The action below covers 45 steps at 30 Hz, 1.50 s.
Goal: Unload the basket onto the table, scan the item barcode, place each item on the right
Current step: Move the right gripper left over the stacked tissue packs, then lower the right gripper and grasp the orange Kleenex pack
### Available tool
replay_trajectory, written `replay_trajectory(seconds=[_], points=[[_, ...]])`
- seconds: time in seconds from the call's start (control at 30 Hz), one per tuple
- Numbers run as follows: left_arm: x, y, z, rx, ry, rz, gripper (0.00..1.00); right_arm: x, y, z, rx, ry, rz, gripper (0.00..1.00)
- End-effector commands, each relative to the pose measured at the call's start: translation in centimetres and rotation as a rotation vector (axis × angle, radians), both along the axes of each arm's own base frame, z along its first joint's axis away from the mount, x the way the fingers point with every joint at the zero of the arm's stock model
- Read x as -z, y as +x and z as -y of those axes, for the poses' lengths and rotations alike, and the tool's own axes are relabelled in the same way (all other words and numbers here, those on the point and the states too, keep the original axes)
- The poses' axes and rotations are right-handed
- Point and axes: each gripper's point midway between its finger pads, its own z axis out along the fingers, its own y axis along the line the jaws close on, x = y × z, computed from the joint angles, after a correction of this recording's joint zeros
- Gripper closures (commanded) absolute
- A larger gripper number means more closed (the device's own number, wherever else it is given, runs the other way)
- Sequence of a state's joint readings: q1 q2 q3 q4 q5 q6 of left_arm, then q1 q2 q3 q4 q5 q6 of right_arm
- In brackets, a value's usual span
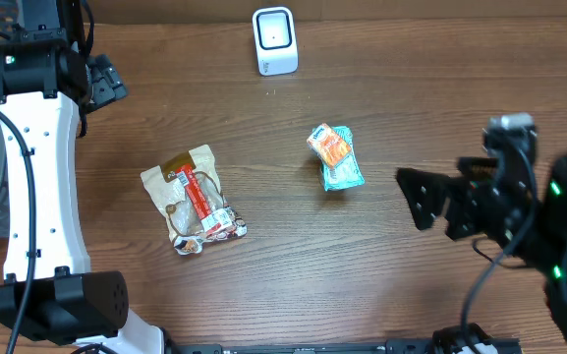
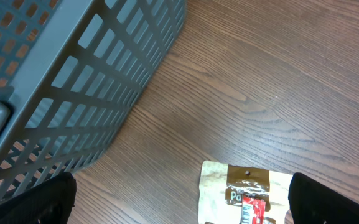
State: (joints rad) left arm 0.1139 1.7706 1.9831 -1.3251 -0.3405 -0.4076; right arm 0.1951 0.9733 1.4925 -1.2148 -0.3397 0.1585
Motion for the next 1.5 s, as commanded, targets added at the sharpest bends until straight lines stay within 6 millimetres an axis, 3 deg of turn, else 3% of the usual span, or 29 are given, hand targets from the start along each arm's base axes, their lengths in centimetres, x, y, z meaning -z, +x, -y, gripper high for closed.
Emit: replay_trajectory(seconds=[0.0, 0.2, 0.47, 0.9, 1.07, 1.17, 1.3, 1.4, 1.47], points=[[-1.6, -0.3, 0.0, 0.008, 0.009, 0.038, 0.0, -0.5, -0.5, -2.7, -0.125, 0.13, -0.068, 0.0], [-1.6, -0.3, 0.0, 0.009, 0.008, 0.038, 0.0, 2.3, 2.1, -3.5, -0.1, 0.152, -0.222, 0.0], [-1.6, -0.3, 0.0, 0.009, 0.008, 0.038, 0.01, 6.5, 4.9, -3.9, -0.067, 0.137, -0.395, 0.35], [-1.6, -0.3, 0.0, 0.008, 0.009, 0.038, 0.0, 9.9, 7.1, -2.5, 0.038, -0.003, -0.444, 0.35], [-1.6, -0.3, 0.0, 0.009, 0.008, 0.038, 0.0, 11.8, 8.2, -4.1, 0.025, -0.107, -0.428, 0.35], [-1.6, -0.3, 0.0, 0.009, 0.008, 0.038, 0.0, 13.2, 9.8, -4.8, 0.049, -0.209, -0.388, 0.35], [-1.6, -0.3, 0.0, 0.008, 0.009, 0.038, 0.0, 14.4, 12.0, -6.3, 0.048, -0.248, -0.34, 0.41], [-1.6, -0.3, 0.0, 0.009, 0.008, 0.038, 0.0, 15.2, 13.3, -7.2, 0.044, -0.241, -0.326, 0.58], [-1.6, -0.3, 0.0, 0.009, 0.008, 0.038, 0.0, 16.0, 13.8, -7.5, 0.043, -0.246, -0.336, 0.59]])
